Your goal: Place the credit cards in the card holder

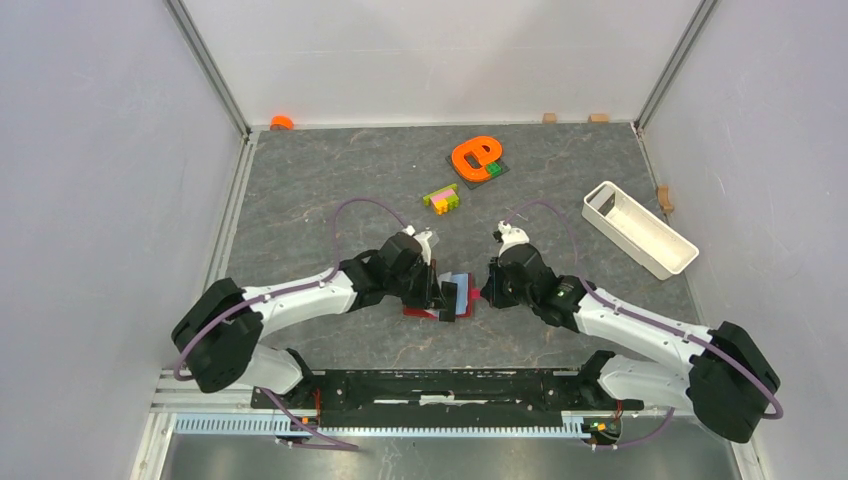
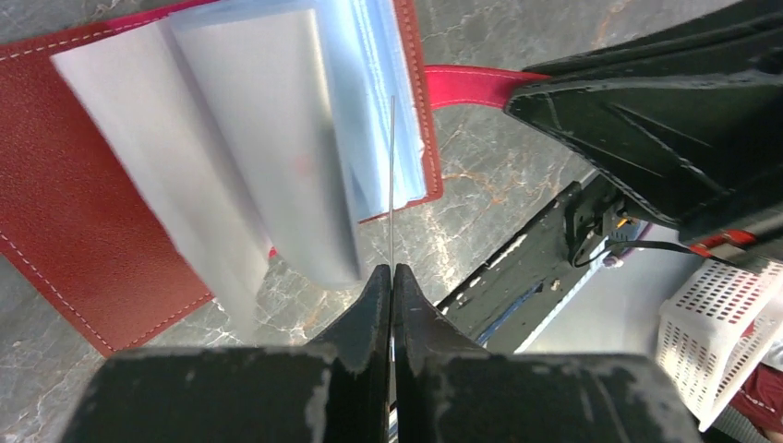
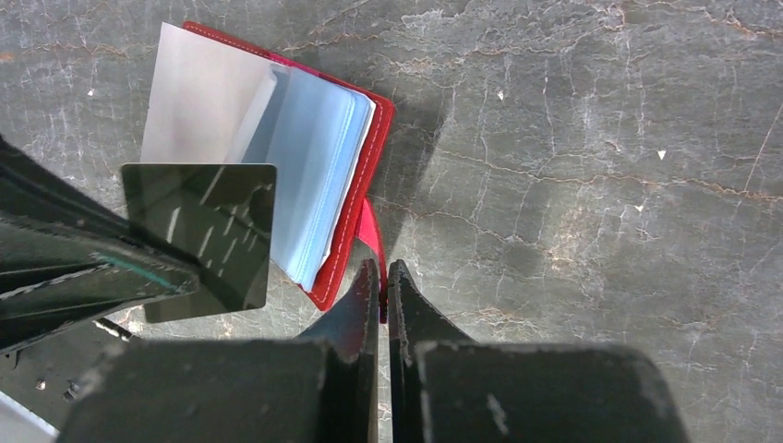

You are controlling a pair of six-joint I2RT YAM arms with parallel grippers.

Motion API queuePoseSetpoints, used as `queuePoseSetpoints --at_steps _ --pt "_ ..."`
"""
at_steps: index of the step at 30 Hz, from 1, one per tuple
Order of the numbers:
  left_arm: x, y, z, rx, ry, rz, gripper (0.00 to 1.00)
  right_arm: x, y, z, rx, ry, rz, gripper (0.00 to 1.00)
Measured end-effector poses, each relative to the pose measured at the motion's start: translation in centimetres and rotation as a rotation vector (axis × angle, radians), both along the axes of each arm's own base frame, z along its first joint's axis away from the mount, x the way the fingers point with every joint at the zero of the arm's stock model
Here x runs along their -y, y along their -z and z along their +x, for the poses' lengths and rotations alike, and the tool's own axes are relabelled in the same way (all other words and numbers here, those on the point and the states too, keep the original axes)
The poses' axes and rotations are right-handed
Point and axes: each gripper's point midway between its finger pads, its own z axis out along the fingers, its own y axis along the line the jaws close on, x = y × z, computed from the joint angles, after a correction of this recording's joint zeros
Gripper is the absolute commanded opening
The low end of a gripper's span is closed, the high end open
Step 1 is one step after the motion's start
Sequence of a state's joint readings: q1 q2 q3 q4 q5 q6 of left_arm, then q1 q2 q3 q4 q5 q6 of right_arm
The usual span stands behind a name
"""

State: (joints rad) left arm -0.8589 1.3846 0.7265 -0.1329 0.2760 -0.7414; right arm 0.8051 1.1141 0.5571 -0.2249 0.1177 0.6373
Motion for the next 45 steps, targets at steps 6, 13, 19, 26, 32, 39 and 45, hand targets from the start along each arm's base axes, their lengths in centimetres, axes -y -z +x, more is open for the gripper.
queuePoseSetpoints --at_steps 6,13,19,26,32,39,45 --pt "-0.3 1.5 0.2 -0.019 -0.005 0.057 0.02 0.3 -0.1 -0.1 0.002 0.004 -0.004 0.00" --pt "-1.2 1.5 1.1 0.016 -0.027 0.127 0.02 0.6 -0.1 -0.1 0.006 0.014 -0.014 0.00" --pt "-1.6 1.8 1.6 -0.003 -0.027 0.124 0.02 1.5 0.5 -0.3 -0.001 0.025 -0.058 0.00" --pt "-1.8 2.5 1.4 -0.074 0.032 0.088 0.02 3.4 2.8 -1.4 -0.038 0.039 -0.134 0.00" --pt "-2.2 3.2 1.5 -0.148 0.058 0.047 0.02 3.9 3.5 -1.8 -0.052 0.039 -0.150 0.00" --pt "-2.0 3.0 2.7 -0.168 0.059 -0.028 0.02 3.9 3.7 -1.8 -0.056 0.039 -0.153 0.00" --pt "-1.6 4.3 2.2 -0.229 0.086 -0.040 0.02 4.1 4.5 -2.0 -0.079 0.037 -0.180 0.00"
